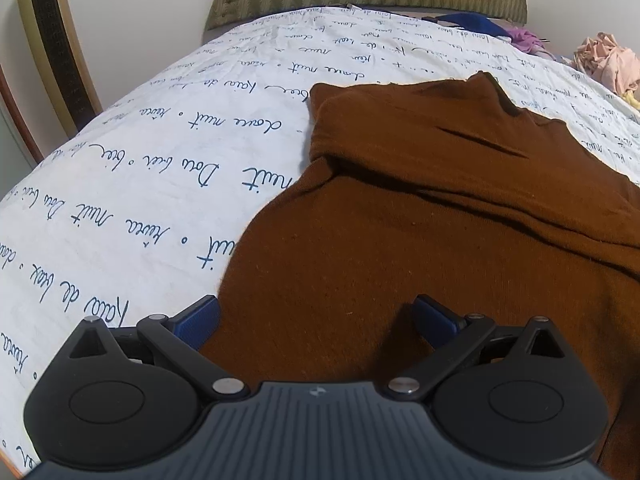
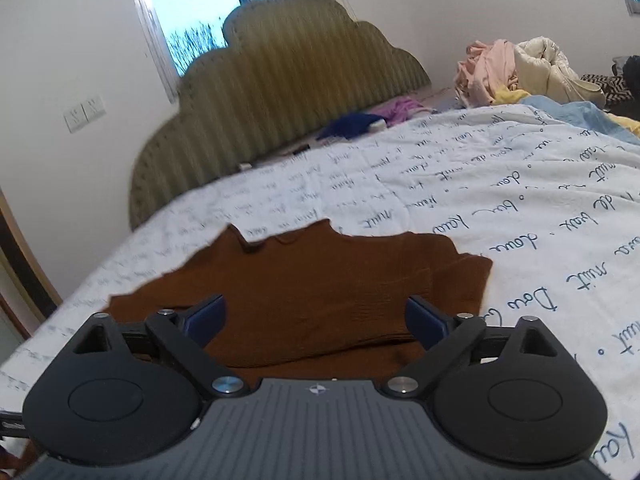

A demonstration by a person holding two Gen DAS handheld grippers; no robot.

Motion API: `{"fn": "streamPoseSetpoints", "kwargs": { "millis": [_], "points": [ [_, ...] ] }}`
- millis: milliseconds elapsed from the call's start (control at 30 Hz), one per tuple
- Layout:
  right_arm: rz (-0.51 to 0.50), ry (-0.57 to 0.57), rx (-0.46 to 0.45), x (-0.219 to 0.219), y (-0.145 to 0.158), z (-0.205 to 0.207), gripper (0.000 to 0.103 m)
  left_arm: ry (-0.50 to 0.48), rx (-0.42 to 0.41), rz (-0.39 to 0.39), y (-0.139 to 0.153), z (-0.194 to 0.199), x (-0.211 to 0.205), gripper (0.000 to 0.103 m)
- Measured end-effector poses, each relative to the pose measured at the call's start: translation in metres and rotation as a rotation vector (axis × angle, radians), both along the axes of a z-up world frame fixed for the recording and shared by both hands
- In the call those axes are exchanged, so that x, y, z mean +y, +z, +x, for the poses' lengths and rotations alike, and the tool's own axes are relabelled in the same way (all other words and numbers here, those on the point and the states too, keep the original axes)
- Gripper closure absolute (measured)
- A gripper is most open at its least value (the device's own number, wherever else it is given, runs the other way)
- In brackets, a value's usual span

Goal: Fold small clothes

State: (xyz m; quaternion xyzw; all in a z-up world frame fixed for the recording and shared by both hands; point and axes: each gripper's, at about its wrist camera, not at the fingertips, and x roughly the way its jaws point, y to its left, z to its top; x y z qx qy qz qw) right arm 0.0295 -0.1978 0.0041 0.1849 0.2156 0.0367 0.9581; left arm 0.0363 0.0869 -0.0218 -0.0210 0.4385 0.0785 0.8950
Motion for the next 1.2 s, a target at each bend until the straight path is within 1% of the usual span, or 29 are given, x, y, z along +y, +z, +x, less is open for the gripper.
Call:
{"fn": "streamPoseSetpoints", "kwargs": {
  "millis": [67, 167, 300, 433, 467, 567, 633, 700, 867, 1033, 1100, 1200],
  "points": [
    [0.043, 0.001, -0.001, -0.003, -0.001, -0.002, 0.007, -0.001, -0.001, -0.001, 0.000, -0.001, 0.000, 0.000],
    [0.063, -0.005, -0.001, -0.004, -0.002, -0.003, 0.007, -0.001, 0.000, -0.001, 0.000, -0.002, 0.000, 0.000],
    [0.048, -0.014, 0.048, -0.003, -0.003, -0.003, 0.007, 0.002, 0.002, -0.002, 0.000, -0.003, 0.000, 0.000],
    [0.073, 0.015, 0.126, -0.004, -0.010, -0.003, 0.007, -0.001, 0.002, 0.001, 0.000, -0.005, 0.000, 0.000],
    [0.104, 0.031, 0.146, -0.006, -0.013, -0.004, 0.007, -0.001, 0.001, 0.003, 0.000, -0.006, 0.000, 0.000],
    [0.248, 0.072, 0.215, -0.016, -0.023, -0.008, 0.007, -0.002, 0.002, 0.005, 0.000, -0.007, 0.000, 0.000],
    [0.308, 0.079, 0.248, -0.021, -0.028, -0.014, 0.006, -0.002, 0.001, 0.005, 0.000, -0.007, 0.000, 0.000],
    [0.332, 0.095, 0.276, -0.022, -0.031, -0.022, 0.006, -0.003, 0.002, 0.006, 0.000, -0.006, 0.000, 0.000],
    [0.381, 0.179, 0.331, -0.018, -0.033, -0.041, 0.004, -0.005, 0.003, 0.007, 0.000, -0.008, 0.001, 0.000],
    [0.461, 0.199, 0.357, -0.022, -0.033, -0.057, 0.004, -0.014, -0.003, 0.011, 0.000, -0.014, 0.000, 0.000],
    [0.466, 0.191, 0.364, -0.022, -0.033, -0.063, 0.004, -0.029, -0.011, 0.020, 0.001, -0.019, 0.001, 0.000],
    [0.432, 0.185, 0.371, -0.020, -0.031, -0.076, 0.004, -0.065, -0.030, 0.028, 0.002, -0.028, 0.007, 0.000]
  ]
}}
